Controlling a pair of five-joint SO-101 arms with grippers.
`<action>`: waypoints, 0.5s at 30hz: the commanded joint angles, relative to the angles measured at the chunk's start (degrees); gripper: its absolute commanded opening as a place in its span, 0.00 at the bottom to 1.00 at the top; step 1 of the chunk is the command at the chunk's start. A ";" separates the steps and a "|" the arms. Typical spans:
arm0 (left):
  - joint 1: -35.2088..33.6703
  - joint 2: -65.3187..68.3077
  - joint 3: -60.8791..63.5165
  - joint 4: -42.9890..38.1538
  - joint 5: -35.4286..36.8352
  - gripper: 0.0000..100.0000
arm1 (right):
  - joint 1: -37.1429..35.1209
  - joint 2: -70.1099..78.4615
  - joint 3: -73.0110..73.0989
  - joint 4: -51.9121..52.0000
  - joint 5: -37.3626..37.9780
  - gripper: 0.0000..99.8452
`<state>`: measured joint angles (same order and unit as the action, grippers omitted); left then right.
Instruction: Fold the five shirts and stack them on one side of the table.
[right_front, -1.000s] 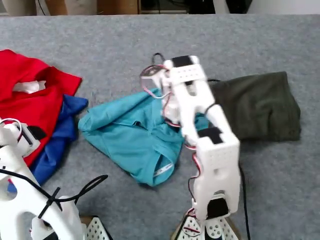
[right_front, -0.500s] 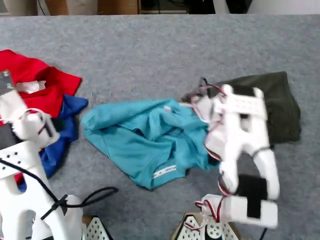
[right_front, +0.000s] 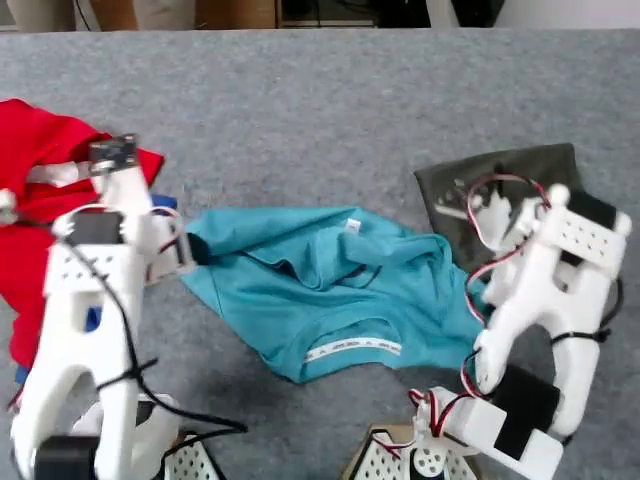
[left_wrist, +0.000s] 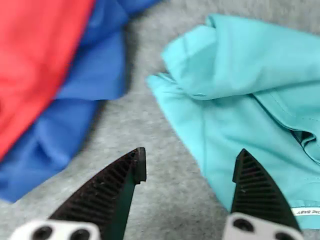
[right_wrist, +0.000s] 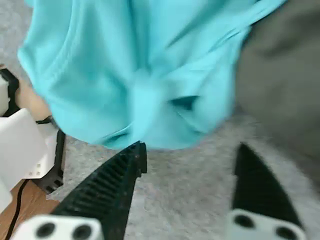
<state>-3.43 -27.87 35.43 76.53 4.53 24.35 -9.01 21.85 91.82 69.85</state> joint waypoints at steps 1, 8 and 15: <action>4.66 7.69 -5.71 -1.93 5.27 0.29 | -6.55 -2.15 -7.87 1.23 -8.00 0.33; 12.48 29.85 -21.36 -1.85 15.47 0.28 | -16.48 -1.71 -9.63 0.79 -14.95 0.33; 14.42 53.32 -39.65 -2.73 15.74 0.05 | -22.11 -0.13 -3.82 -7.65 -19.25 0.33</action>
<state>10.73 19.08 5.27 74.24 19.65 5.45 -9.01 16.22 88.22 52.70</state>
